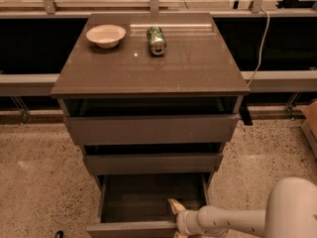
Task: Close bottom drawer
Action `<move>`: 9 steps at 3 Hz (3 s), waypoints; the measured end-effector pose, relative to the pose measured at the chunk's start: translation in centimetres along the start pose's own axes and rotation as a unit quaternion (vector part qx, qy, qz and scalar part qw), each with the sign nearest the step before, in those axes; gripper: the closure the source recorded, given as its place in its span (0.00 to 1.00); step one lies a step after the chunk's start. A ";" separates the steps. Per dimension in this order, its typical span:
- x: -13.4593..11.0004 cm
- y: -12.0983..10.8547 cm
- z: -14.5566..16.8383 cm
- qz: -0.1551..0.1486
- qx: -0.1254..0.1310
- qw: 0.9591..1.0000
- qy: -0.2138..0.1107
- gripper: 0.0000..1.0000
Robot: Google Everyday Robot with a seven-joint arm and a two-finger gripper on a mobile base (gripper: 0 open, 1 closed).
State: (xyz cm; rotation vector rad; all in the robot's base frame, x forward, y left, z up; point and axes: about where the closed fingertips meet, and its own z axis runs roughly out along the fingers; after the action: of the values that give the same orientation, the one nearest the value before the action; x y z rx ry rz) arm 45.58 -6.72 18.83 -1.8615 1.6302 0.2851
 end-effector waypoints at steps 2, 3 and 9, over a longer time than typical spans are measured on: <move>-0.4 -1.6 0.8 -0.027 0.019 0.999 0.031 0.42; -0.9 -3.1 1.2 -0.029 0.019 0.999 0.029 0.47; -2.3 -13.7 3.7 -0.036 0.007 0.998 -0.048 0.32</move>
Offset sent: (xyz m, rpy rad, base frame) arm 0.0320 0.0116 0.0051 -0.1016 -0.0964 -0.0086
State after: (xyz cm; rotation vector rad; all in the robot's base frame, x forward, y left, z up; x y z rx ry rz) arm 58.99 -2.31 21.55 -1.8628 1.4941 0.3272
